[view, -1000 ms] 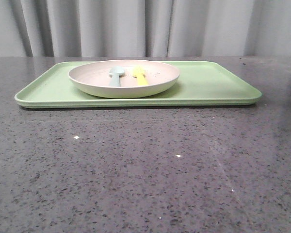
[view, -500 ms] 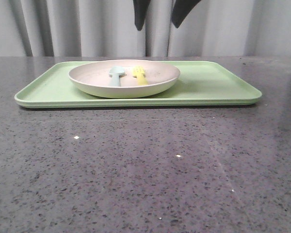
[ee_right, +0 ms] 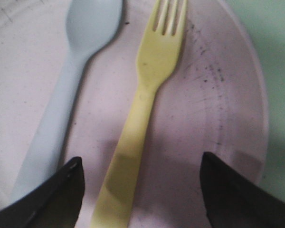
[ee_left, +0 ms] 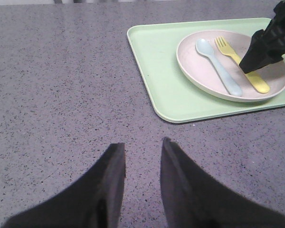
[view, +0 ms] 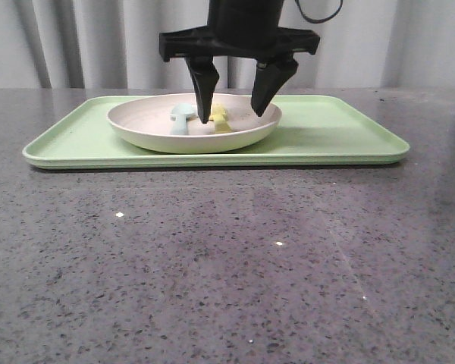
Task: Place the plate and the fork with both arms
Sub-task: 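Lower the right gripper onto the yellow fork and grasp it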
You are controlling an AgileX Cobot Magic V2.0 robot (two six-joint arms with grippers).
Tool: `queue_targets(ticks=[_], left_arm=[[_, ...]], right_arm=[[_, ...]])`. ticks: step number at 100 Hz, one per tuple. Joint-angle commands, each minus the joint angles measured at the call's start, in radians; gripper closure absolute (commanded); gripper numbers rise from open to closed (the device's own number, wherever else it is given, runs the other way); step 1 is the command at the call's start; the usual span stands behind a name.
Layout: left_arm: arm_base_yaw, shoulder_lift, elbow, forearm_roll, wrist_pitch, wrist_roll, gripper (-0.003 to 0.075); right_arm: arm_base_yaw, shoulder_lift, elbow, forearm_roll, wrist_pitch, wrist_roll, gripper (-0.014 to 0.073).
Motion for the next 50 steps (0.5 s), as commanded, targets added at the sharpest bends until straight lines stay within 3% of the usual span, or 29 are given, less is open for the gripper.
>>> queue_targets(ticks=[1,38,50], left_arm=[[-0.005,0.006,-0.027,-0.008,-0.066,-0.009,0.0534],[-0.005,0.006,-0.027,-0.008,-0.066,-0.009,0.0534],[-0.005,0.006,-0.027,-0.008,-0.066,-0.009,0.0534]], right_arm=[[-0.001,-0.048,-0.035,-0.001,-0.034,-0.009,0.0074],[-0.001,-0.021,-0.035,0.000,-0.035,-0.009,0.0081],[-0.001,-0.021,-0.035,0.000,-0.035,-0.009,0.0176]])
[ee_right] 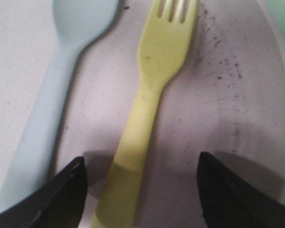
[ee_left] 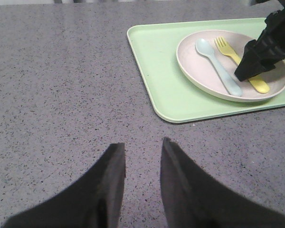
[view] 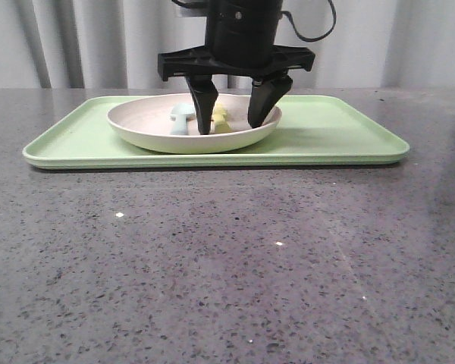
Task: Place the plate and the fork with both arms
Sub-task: 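Lower the right gripper onto the yellow fork and grasp it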
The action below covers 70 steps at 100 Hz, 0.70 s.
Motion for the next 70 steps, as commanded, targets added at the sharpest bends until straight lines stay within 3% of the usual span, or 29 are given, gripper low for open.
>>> queue_targets(ticks=[1,44,70], left_arm=[[-0.005,0.006,-0.027,-0.008,-0.067,-0.009,0.0534],[-0.005,0.006,-0.027,-0.008,-0.067,-0.009,0.0534],[-0.005,0.006,-0.027,-0.008,-0.067,-0.009,0.0534]], right_arm=[[-0.001,-0.054,-0.033,-0.005,-0.032,-0.009,0.0184],[-0.001,-0.054,-0.033,-0.005,-0.028,-0.009,0.0666],[-0.001,-0.078,-0.033,-0.005,-0.024,-0.009,0.0662]])
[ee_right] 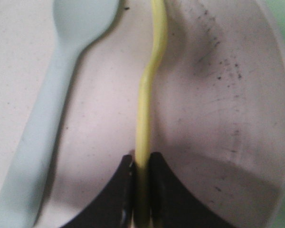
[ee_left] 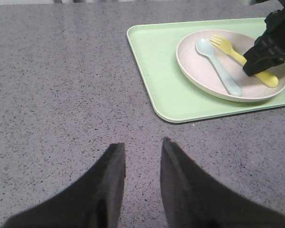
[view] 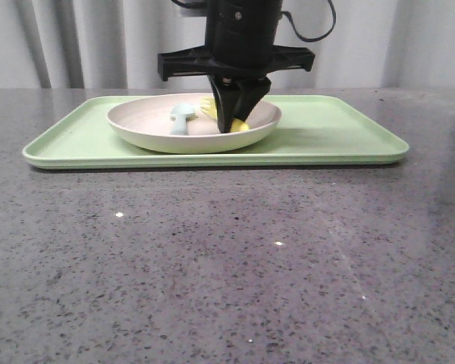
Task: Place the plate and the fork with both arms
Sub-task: 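Lower the right gripper onto the yellow fork and grasp it, then lift the yellow fork out of the plate with the right gripper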
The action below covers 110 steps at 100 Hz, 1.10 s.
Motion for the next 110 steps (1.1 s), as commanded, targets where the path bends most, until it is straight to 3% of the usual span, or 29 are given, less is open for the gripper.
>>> queue_targets(ticks=[1,75,110], left_arm=[[-0.005,0.006,-0.027,-0.008,-0.067,-0.007,0.0534],[-0.005,0.006,-0.027,-0.008,-0.067,-0.007,0.0534],[-0.005,0.006,-0.027,-0.008,-0.067,-0.007,0.0534]], right_arm=[[-0.001,-0.080,-0.033,-0.005,-0.021,-0.009,0.0662],[-0.177,-0.218,-0.029,-0.044,0.252,-0.010,0.0662],[-0.183,-0.216,0.058,-0.044,0.189,-0.010,0.0662]])
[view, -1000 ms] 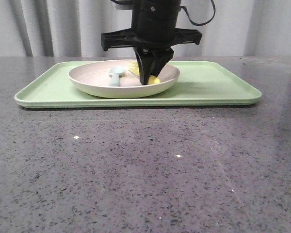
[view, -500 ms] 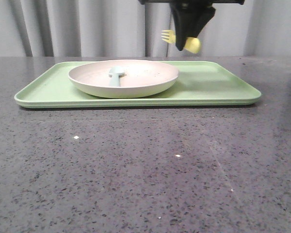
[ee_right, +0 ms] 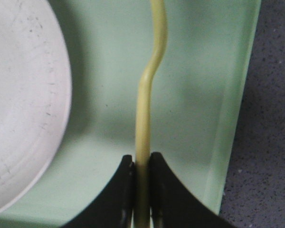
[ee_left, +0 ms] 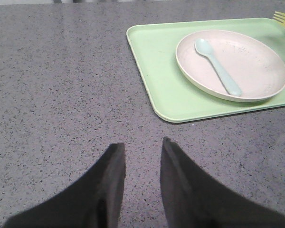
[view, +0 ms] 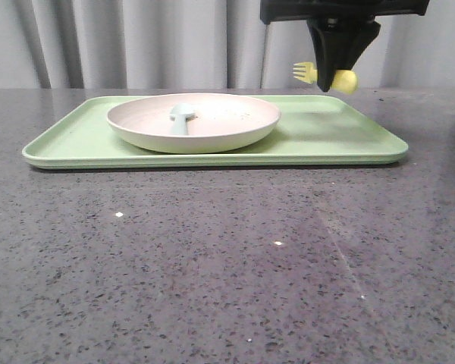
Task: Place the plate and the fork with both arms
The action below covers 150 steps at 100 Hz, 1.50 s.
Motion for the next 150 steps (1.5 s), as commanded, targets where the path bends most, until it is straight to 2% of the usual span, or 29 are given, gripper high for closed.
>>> queue_targets(ticks=[1,36,43,58,65,124,138,150], left_arm=[[-0.005,0.006,-0.027,-0.008,-0.067,-0.007,0.0534],[-0.005,0.006,-0.027,-0.008,-0.067,-0.007,0.0534],[-0.005,0.006,-0.027,-0.008,-0.067,-0.007,0.0534],[-0.005,0.006,-0.027,-0.008,-0.067,-0.007,0.0534],[-0.005,0.006,-0.027,-0.008,-0.067,-0.007,0.0534],[-0.005,0.006,-0.027,-0.008,-0.068,-0.007,0.0534],[-0.005,0.006,-0.027,-0.008,-0.068,-0.007,0.0534],[-0.005,0.006,-0.027,-0.008,-0.068,-0.007,0.0534]], right_arm=[[-0.005,-0.061,-0.003,-0.019,0.001,-0.010,0.0662],[-0.008,-0.055,0.025,-0.007,-0.060,-0.010,0.0645],[-0.008,-0.055,0.025,-0.007,-0.061,-0.013,0.0565],[-0.008,-0.055,0.025,-0.006,-0.063,-0.017,0.0267],[-0.008,-0.055,0.025,-0.006,-0.063,-0.017,0.0200],[-0.008,-0.057,0.025,0.004,-0.041,-0.016,0.0205],[-0.008,-0.107,0.087,0.029,-0.098,-0.016,0.0279],[-0.008,-0.190,0.207,0.055,-0.182,-0.012,0.0342]])
